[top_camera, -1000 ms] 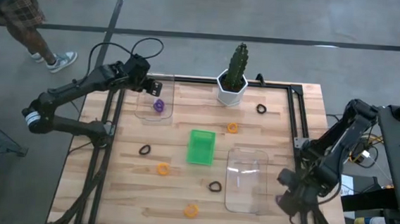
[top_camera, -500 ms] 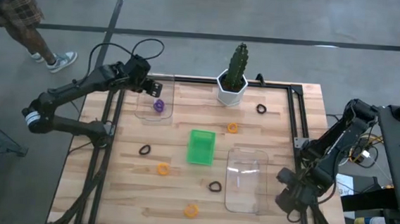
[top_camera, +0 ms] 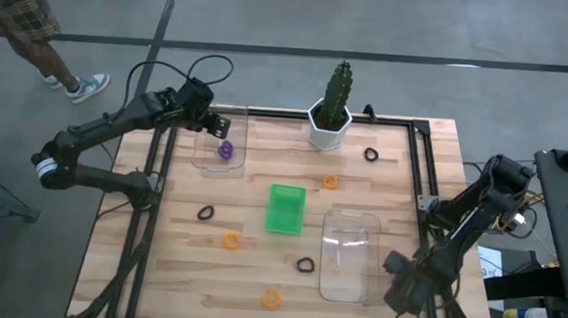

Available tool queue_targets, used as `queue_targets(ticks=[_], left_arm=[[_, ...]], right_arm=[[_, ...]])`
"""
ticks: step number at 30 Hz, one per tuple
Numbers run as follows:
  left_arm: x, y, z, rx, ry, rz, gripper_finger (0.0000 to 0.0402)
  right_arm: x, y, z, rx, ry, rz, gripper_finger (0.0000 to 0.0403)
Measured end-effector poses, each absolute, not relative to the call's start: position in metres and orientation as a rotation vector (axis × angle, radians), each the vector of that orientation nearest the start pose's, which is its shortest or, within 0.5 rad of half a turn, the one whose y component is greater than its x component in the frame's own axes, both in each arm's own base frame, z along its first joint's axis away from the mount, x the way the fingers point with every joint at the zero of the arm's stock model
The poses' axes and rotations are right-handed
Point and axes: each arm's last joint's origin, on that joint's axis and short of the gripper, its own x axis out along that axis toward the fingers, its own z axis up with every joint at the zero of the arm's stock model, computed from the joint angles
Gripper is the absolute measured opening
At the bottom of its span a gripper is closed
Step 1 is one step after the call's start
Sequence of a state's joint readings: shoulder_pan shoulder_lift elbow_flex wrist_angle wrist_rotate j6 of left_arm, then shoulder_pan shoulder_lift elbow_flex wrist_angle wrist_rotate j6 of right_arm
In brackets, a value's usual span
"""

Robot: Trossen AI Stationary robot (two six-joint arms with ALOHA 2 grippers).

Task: Sort spring keychains
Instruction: Put the purple spring keychain into the top transparent bin

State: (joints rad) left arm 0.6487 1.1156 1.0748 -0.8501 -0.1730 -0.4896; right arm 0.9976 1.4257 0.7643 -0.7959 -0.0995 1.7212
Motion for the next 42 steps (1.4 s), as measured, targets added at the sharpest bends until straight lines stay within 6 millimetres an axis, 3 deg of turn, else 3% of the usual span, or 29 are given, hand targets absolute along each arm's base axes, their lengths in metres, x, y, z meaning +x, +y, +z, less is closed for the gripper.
queue_targets(ticks=[7,16,31,42], left_arm=[[0.166,0.131,0.315,-0.648,0.697,0.975,0.0153],[0.165,0.129,0.314,-0.664,0.721,0.954,0.0153],[0.165,0.129,0.314,-0.667,0.715,0.952,0.0153],[0.166,0.128,0.314,-0.668,0.716,0.948,0.0153]], right_arm=[[0.117,0.195,0.150,0.653,1.593,-0.562,0.0073],[0.106,0.201,0.148,0.667,1.589,-0.613,0.0079],[0.107,0.201,0.147,0.662,1.581,-0.632,0.0071],[0.105,0.198,0.143,0.665,1.578,-0.667,0.0121]])
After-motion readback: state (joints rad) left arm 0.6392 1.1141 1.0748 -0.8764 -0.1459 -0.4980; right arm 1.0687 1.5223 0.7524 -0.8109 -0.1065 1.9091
